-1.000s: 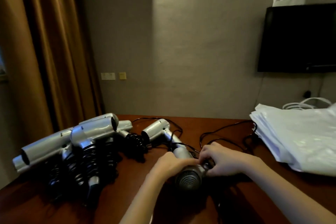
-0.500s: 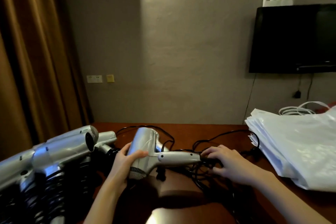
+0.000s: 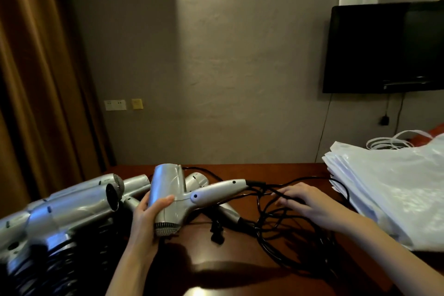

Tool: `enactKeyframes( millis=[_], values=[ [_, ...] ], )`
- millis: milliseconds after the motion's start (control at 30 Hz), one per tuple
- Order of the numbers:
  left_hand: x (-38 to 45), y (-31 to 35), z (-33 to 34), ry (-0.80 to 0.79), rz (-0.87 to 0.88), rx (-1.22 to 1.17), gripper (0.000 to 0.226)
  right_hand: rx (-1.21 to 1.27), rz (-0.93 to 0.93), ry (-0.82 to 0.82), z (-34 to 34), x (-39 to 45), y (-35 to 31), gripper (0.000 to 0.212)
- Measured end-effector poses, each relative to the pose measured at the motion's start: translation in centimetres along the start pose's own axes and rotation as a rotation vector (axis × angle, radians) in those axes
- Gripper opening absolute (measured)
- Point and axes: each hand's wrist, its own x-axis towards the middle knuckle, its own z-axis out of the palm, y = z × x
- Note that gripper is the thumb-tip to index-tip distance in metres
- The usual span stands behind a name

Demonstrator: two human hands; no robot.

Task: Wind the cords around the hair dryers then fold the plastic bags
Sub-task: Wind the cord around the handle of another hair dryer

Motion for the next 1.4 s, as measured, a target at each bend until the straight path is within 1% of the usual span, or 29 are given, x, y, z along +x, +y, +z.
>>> enactKeyframes(
  millis=[33, 67, 133, 167, 200, 300, 433, 467, 500, 533, 567, 600, 667, 700, 733, 767, 833, 867, 900, 933, 1000, 1067, 1133, 1167, 1233, 1300, 1333, 1367, 1400],
  values=[
    [0.0, -0.2, 0.2, 0.001, 0.003, 0.011, 0.079, 0.047, -0.021, 0.021, 0.0, 0.0, 0.0, 0.081],
    [0.0, -0.4, 0.3, 0.003, 0.005, 0.035, 0.08, 0.085, -0.036, 0.036, -0.1, 0.0, -0.2, 0.075],
    [0.2, -1.1, 0.4, 0.005, 0.0, 0.108, 0.087, 0.194, -0.028, 0.072, -0.5, 0.1, -0.6, 0.047],
    [0.2, -1.3, 0.6, 0.001, -0.014, 0.15, 0.093, 0.28, -0.033, 0.085, -0.8, 0.2, -0.7, 0.037],
    [0.1, -1.5, 0.8, -0.007, -0.027, 0.194, 0.098, 0.37, -0.045, 0.097, -1.0, 0.3, -0.8, 0.035],
    [-0.4, -1.6, 1.8, -0.044, -0.043, 0.345, 0.111, 0.558, -0.095, 0.16, -2.4, 0.4, -2.2, 0.036],
    [0.0, 1.0, 3.9, -0.037, -0.05, 0.711, 0.143, 0.582, -0.194, 0.278, -5.5, 1.1, -5.1, 0.038],
    [-0.2, 2.3, 5.0, -0.073, -0.036, 0.868, 0.144, 0.576, -0.214, 0.293, -6.5, 1.3, -5.7, 0.039],
    [-0.3, 3.3, 6.1, -0.103, 0.009, 1.027, 0.137, 0.581, -0.232, 0.289, -7.4, 1.6, -6.6, 0.04],
    [-0.3, 4.3, 7.5, -0.141, 0.103, 1.099, 0.126, 0.594, -0.246, 0.265, -8.1, 2.0, -7.4, 0.038],
    [-0.2, 5.3, 9.0, -0.207, 0.203, 1.053, 0.113, 0.603, -0.254, 0.226, -8.6, 2.4, -8.2, 0.037],
    [-0.1, 6.1, 10.7, -0.321, 0.249, 0.9, 0.103, 0.594, -0.25, 0.197, -9.0, 2.9, -9.0, 0.035],
    [-0.2, 6.9, 13.6, -0.563, 0.234, 0.629, 0.086, 0.58, -0.233, 0.196, -9.0, 3.8, -10.3, 0.032],
    [-0.3, 7.0, 14.6, -0.61, 0.205, 0.567, 0.08, 0.61, -0.216, 0.221, -8.8, 4.2, -10.7, 0.031],
    [-0.4, 7.0, 15.3, -0.619, 0.183, 0.538, 0.072, 0.656, -0.185, 0.253, -8.6, 4.4, -10.8, 0.031],
    [-0.5, 7.0, 15.9, -0.613, 0.179, 0.524, 0.058, 0.701, -0.154, 0.29, -8.4, 4.6, -10.8, 0.031],
    [-0.8, 6.9, 16.8, -0.613, 0.207, 0.513, 0.025, 0.821, -0.097, 0.356, -8.1, 4.8, -11.0, 0.032],
    [-1.1, 6.9, 17.2, -0.616, 0.21, 0.512, 0.015, 0.907, -0.079, 0.384, -7.9, 4.9, -11.2, 0.032],
    [-1.2, 6.9, 17.6, -0.603, 0.2, 0.51, 0.011, 0.983, -0.061, 0.41, -7.8, 5.0, -11.6, 0.033],
    [-1.2, 6.8, 17.9, -0.58, 0.193, 0.513, 0.012, 1.041, -0.051, 0.444, -7.7, 5.0, -12.0, 0.032],
    [-1.2, 6.7, 18.3, -0.569, 0.178, 0.529, 0.019, 1.052, -0.028, 0.537, -7.2, 4.5, -12.5, 0.026],
    [-1.4, 6.9, 18.5, -0.593, 0.188, 0.578, 0.028, 0.966, 0.033, 0.69, -6.3, 2.7, -12.4, 0.008],
    [-1.5, 7.4, 18.5, -0.554, 0.21, 0.575, 0.027, 0.967, 0.096, 0.825, -4.2, 0.7, -11.5, 0.026],
    [-1.4, 7.8, 18.5, -0.518, 0.21, 0.543, 0.021, 0.991, 0.128, 0.827, -2.9, -0.2, -11.3, 0.031],
    [-1.3, 8.5, 18.6, -0.49, 0.191, 0.506, 0.019, 1.042, 0.139, 0.691, 0.0, -1.2, -11.8, 0.03],
    [-1.3, 8.6, 18.6, -0.52, 0.189, 0.555, 0.024, 1.024, 0.131, 0.572, 2.7, -1.7, -12.0, 0.02],
    [-1.3, 8.5, 18.5, -0.51, 0.2, 0.567, 0.026, 0.914, 0.117, 0.538, 3.5, -1.8, -11.6, 0.013],
    [-1.3, 8.6, 18.3, -0.474, 0.213, 0.55, 0.028, 0.721, 0.106, 0.466, 4.1, -1.8, -11.0, 0.007],
    [-1.2, 9.0, 17.9, -0.412, 0.227, 0.507, 0.03, 0.5, 0.118, 0.34, 4.4, -2.0, -10.3, 0.011]
  ],
)
